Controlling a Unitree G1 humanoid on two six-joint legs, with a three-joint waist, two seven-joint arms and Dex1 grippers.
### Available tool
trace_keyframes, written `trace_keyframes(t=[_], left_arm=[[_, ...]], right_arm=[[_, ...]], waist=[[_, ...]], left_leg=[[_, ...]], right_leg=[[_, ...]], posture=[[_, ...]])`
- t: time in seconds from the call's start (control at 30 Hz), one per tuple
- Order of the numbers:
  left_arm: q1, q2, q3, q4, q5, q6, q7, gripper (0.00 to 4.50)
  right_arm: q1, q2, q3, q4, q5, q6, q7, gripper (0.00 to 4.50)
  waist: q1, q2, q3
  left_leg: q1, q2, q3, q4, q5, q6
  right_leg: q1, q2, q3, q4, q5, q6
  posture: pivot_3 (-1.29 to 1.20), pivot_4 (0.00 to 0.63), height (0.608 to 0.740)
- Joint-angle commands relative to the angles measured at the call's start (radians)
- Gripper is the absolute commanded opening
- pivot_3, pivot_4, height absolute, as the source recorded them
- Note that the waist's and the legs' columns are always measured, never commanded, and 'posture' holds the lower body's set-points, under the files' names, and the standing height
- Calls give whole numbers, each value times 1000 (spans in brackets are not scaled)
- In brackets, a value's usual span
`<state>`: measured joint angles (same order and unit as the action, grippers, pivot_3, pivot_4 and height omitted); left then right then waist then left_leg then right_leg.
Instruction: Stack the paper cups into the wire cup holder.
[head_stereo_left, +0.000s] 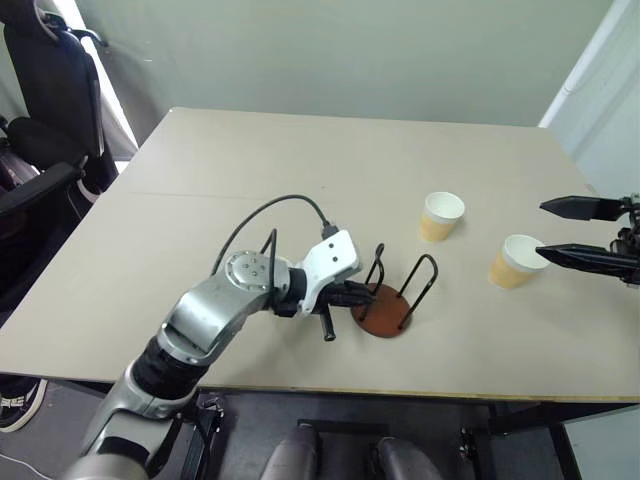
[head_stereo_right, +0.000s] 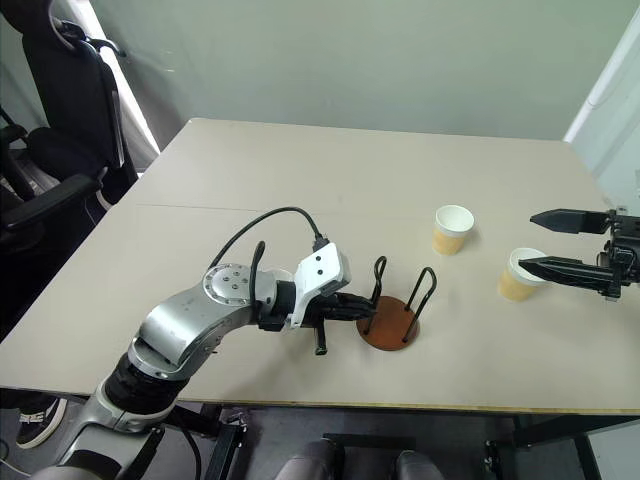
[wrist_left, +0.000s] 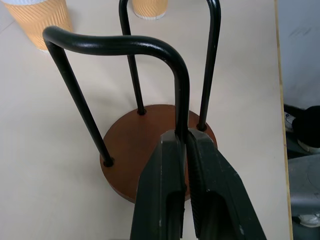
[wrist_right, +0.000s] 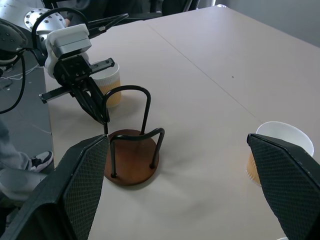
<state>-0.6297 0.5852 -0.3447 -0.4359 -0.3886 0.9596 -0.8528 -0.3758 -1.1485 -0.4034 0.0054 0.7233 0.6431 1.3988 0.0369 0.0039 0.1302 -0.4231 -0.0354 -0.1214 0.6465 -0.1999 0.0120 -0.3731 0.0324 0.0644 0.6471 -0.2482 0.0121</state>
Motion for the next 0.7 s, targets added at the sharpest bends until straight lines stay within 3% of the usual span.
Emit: trace_keyframes(t=[0.03, 0.2, 0.3, 0.6, 0.63, 0.7], left_arm=[[20, 61, -30, -51, 16, -10, -22, 11], [32, 69, -45, -40, 22, -14, -18, 11], [48, 55, -35, -56, -28, 24, -35, 854], [83, 90, -15, -94, -46, 51, -31, 4175], [89, 105, -5, -101, -50, 49, -38, 4472], [97, 146, 25, -109, -54, 31, -53, 4472]], right_arm=[[-5, -25, -35, -15, 10, -1, 4, 4500], [-24, -21, -18, -4, 6, -9, 2, 4500], [-35, -15, -6, -1, 3, -12, 0, 4500], [-49, -14, 7, 8, 1, -18, 2, 4500], [-48, -15, 6, 8, 1, -18, 3, 4500], [-43, -17, 1, 8, 3, -18, 6, 4500]], waist=[[-1, 0, 0], [1, 0, 0], [0, 0, 0], [0, 0, 0], [0, 0, 0], [0, 0, 0]], left_leg=[[0, 0, 0, 0, 0, 0], [0, 0, 0, 0, -1, 0], [0, 0, 0, 0, -2, 2], [0, 0, 0, 0, -1, 1], [0, 0, 0, 0, -1, 0], [0, 0, 0, -1, -1, -1]], right_leg=[[0, 0, 0, 0, 0, 0], [0, 0, 0, -1, 0, 0], [0, 0, 0, 0, 0, 0], [0, 0, 0, -1, 0, 0], [0, 0, 0, -1, 0, 0], [-1, 0, 0, -1, 0, -1]], posture=[[0, 150, 740], [0, 150, 740], [0, 150, 740], [0, 150, 740], [0, 150, 740], [0, 150, 740]])
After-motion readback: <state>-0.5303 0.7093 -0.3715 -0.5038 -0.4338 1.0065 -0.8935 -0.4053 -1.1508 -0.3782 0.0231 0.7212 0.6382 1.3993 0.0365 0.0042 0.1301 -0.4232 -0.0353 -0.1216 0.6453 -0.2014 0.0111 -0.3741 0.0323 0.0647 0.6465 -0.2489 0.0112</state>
